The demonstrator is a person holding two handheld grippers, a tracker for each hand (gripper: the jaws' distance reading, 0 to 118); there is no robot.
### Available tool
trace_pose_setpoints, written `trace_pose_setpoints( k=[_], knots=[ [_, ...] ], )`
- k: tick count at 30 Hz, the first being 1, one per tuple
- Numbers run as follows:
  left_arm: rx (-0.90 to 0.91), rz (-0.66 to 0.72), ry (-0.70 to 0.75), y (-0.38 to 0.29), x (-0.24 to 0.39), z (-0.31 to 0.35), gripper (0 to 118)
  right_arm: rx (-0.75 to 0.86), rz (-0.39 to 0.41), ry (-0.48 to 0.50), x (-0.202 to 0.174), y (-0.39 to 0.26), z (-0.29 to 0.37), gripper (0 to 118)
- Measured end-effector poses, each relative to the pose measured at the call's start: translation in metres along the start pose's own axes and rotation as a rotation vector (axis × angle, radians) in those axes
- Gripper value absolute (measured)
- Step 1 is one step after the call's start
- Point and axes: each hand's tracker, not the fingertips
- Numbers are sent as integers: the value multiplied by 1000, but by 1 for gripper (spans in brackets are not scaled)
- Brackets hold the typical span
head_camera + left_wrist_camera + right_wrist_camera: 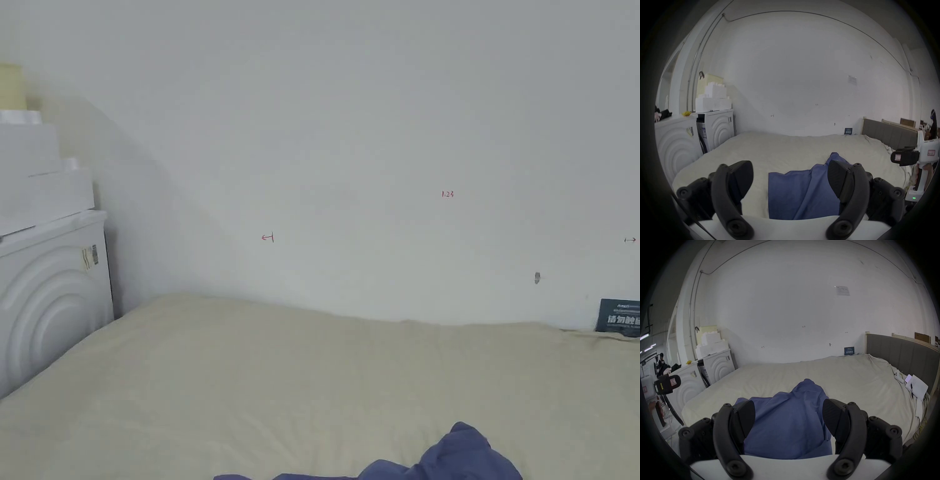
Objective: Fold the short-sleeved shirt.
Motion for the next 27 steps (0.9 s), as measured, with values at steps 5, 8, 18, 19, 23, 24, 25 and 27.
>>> trace_pose_setpoints(
  k=[5, 8, 18, 19, 23, 24, 25, 27],
  knots=[
    [-29, -27, 5, -14, 7, 6, 19, -44, 58, 4, -11, -16, 0, 18],
    [-74, 21, -30, -23, 2, 8, 0, -59, 50, 3, -11, -23, 1, 2],
    [-148, 35, -31, -35, -4, 4, 0, -71, 22, 15, -8, -23, 0, 1],
    [-149, 35, -19, -36, -4, 2, 0, -73, 14, 20, -7, -23, -1, 1],
    [-176, 43, -11, -40, -8, -8, 0, -79, 1, 24, -5, -24, -4, 1],
    [-181, 46, -11, -41, -9, -11, 0, -78, 1, 23, -6, -25, -4, 1],
    [-193, 43, -17, -42, -9, -15, 0, -81, 0, 23, -5, -25, -5, 1],
    [-209, 34, -14, -44, -10, -26, 0, -91, -4, 30, -4, -26, -8, 1]
  ],
)
